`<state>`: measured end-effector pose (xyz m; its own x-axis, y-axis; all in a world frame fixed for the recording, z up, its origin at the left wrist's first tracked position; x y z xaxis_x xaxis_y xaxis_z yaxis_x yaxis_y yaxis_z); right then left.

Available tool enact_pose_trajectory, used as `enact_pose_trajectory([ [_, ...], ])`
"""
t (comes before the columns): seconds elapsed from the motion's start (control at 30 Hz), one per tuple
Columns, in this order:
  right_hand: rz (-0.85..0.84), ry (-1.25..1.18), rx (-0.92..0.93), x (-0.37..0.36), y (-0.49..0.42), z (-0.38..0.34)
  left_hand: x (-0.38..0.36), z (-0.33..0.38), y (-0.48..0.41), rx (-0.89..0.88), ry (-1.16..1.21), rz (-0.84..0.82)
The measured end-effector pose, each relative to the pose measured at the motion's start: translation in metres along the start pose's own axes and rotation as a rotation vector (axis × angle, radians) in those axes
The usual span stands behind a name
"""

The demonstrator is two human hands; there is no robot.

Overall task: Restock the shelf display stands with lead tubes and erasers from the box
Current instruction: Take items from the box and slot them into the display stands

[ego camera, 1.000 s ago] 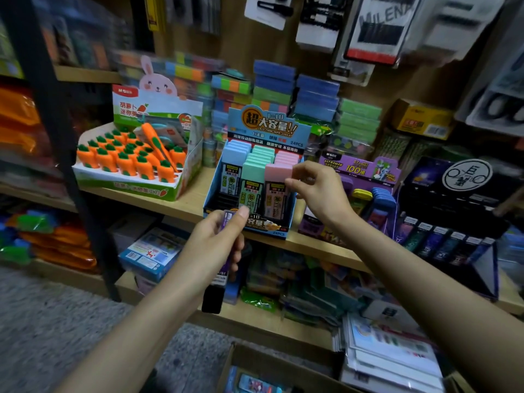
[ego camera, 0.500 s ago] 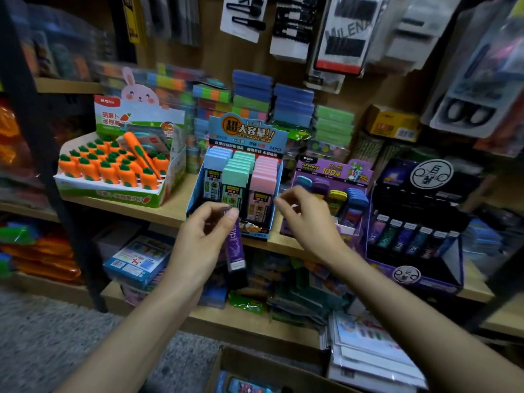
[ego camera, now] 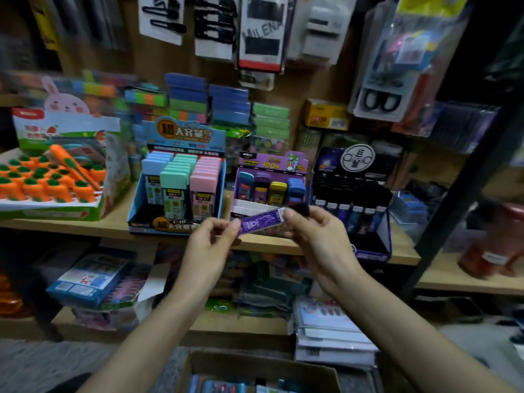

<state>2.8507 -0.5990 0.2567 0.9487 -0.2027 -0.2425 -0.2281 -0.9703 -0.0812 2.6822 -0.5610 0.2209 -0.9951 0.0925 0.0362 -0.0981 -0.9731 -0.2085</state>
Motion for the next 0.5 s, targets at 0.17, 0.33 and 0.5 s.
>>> enact_pose_trajectory([
  [0.17, 0.078, 0.335, 0.239, 0.043, -0.002, -0.028, -0.058, -0.002, 0.014, -0.239, -0.438, -0.315],
  [0.33, 0.066, 0.544, 0.303, 0.097, -0.005, -0.067, -0.097, -0.010, 0.018, -0.433, -0.754, -0.528],
  [0.5, 0.284, 0.639, 0.415, 0.175, -0.025, -0.101, -0.118, -0.009, -0.014, -0.528, -0.824, -0.454],
])
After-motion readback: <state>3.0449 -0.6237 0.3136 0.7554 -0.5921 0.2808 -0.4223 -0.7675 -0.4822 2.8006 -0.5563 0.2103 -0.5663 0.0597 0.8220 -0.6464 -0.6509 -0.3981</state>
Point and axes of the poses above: each hand's wrist, its own y-axis away from the middle knuckle, its own x-axis out of the back of the hand, z = x × y, the point moved 2 cm from there along -y, towards the middle knuckle, and after that the axes turned 3 degrees about -z, right-handed, at the moved point
